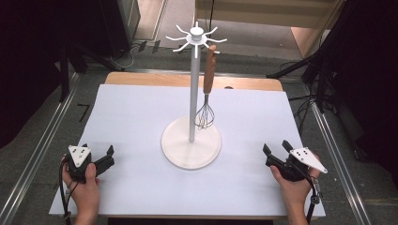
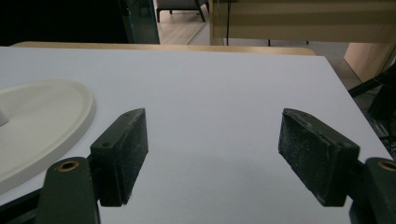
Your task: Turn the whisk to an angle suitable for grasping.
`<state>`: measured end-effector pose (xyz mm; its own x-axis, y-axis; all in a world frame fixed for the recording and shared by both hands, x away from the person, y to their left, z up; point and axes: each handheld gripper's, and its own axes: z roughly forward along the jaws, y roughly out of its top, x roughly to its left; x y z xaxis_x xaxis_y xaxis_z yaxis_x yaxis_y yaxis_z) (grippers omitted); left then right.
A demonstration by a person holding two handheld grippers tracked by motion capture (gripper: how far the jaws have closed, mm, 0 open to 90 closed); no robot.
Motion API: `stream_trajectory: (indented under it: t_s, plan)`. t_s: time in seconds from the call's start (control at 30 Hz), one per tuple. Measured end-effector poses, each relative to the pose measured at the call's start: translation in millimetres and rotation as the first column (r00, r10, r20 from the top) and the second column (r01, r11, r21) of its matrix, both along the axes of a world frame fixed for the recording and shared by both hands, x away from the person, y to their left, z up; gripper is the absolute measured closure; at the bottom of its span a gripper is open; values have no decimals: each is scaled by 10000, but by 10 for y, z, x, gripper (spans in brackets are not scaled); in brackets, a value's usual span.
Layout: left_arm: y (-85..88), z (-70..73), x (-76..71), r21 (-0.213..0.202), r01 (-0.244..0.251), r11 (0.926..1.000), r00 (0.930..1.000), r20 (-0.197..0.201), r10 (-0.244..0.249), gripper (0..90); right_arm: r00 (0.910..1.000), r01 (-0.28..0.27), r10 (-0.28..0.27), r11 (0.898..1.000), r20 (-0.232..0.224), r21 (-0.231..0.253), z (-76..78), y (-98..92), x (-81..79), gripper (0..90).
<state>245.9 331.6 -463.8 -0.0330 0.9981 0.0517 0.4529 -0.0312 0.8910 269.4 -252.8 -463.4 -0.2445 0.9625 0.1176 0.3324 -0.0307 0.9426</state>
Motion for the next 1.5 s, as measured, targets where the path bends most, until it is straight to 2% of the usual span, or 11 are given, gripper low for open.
stream_trajectory:
  t_s: [0.5,1.07,1.33,1.4,1.43,1.5]
  plan:
    - [0,0,0,1,10,10000,10000,0,-10,150,9972,677,-680,9977,-311,-80,-127,-331,-125,249]
    - [-3,0,0,21,44,10000,10000,-11,-44,150,9872,1480,-1491,9887,-574,-231,-207,-685,-269,251]
    - [0,-1,5,-15,27,10000,10000,-37,-27,150,9837,1691,-1658,9846,-692,443,-235,-753,-286,275]
    - [-2,-3,10,-29,14,10000,10000,-44,-14,150,9774,1975,-1942,9798,-832,328,-233,-726,-295,336]
    - [-1,-3,11,-17,16,10000,10000,-63,-16,150,9740,2120,-2103,9772,-846,122,-233,-702,-299,343]
    - [-1,-3,14,-9,23,10000,10000,-92,-23,150,9733,2153,-2179,9756,-720,-423,-233,-646,-310,345]
